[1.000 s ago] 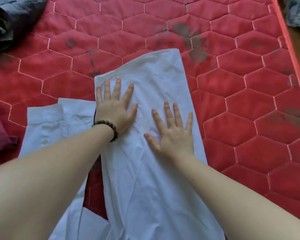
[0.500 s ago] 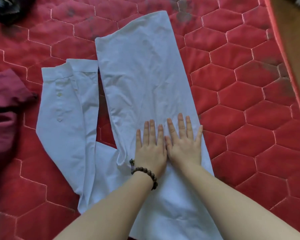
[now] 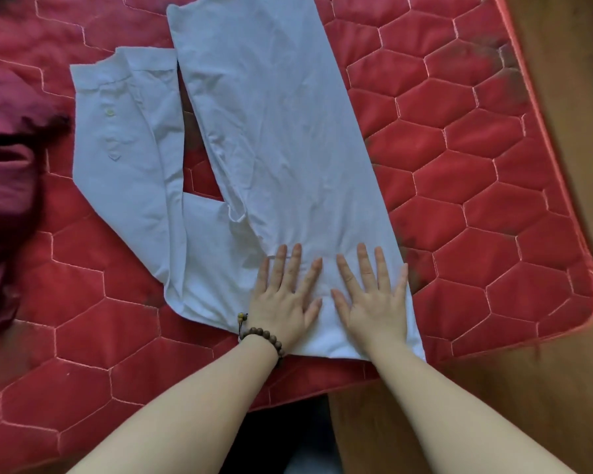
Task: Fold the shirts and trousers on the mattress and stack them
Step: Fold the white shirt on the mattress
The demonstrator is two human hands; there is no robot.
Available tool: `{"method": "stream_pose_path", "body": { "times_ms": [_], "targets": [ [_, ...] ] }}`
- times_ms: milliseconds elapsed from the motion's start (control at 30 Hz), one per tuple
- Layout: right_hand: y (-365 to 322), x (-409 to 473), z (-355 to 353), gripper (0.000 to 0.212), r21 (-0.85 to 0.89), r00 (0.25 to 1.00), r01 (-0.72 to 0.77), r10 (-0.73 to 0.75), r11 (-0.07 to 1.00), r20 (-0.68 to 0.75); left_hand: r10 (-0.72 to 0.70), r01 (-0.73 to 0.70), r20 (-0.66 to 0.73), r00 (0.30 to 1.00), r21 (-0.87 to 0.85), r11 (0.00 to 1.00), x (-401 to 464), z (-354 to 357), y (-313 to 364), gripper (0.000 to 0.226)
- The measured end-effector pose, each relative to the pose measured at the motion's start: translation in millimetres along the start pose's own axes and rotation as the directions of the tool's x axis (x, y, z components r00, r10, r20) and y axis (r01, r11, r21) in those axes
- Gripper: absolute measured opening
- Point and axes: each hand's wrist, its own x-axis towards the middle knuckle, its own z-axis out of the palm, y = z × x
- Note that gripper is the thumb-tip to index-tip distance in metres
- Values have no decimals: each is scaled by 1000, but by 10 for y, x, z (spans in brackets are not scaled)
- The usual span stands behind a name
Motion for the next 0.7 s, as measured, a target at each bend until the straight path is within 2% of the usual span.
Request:
{"method": "stream_pose_path", "body": {
  "times_ms": [167,333,433,567,700],
  "targets": [
    [52,-318,77,61,-124,979,-178,188,976,77,-121,117,36,992,106,987,-336,40,-356,72],
    [-59,-409,30,62,-143,959,-223,243,964,143,-201,192,112,973,93,977,-555,-83,-497,77],
    [-173,-423,-19,61,-108,970,-147,165,983,180,-229,217,138,964,95,972,-620,-172,-563,79],
    [-529,-322,-210,58,-38,974,99,-89,994,209,-279,264,148,949,113,958,-600,-344,-772,79],
    [-1047,33,-433,57,53,947,266,-271,963,175,-318,295,132,939,168,941,-420,-532,-1060,76]
  ]
}}
